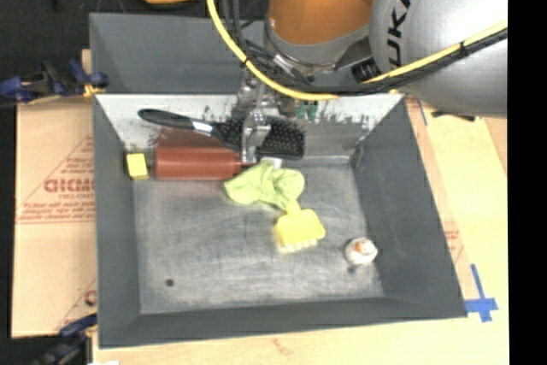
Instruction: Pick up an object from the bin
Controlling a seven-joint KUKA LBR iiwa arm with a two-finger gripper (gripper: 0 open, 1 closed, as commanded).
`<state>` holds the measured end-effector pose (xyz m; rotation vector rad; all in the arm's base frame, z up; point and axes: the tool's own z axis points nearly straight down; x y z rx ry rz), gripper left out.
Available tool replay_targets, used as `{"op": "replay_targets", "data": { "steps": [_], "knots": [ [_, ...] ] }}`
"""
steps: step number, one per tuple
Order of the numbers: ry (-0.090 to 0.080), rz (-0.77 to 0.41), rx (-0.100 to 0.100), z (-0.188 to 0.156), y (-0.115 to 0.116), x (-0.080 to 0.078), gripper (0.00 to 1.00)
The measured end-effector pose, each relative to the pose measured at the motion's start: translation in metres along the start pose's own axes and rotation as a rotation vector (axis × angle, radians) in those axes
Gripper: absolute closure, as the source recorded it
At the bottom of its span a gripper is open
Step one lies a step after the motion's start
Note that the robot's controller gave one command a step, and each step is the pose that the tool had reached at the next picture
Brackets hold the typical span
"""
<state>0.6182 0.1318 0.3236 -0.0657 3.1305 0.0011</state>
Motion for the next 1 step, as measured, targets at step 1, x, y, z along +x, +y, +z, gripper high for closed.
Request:
{"op": "replay_targets", "data": {
  "steps": [1],
  "knots": [
    [0.010, 0.000, 0.002, 0.0055, 0.0000, 0.0013, 1.00]
  ]
}}
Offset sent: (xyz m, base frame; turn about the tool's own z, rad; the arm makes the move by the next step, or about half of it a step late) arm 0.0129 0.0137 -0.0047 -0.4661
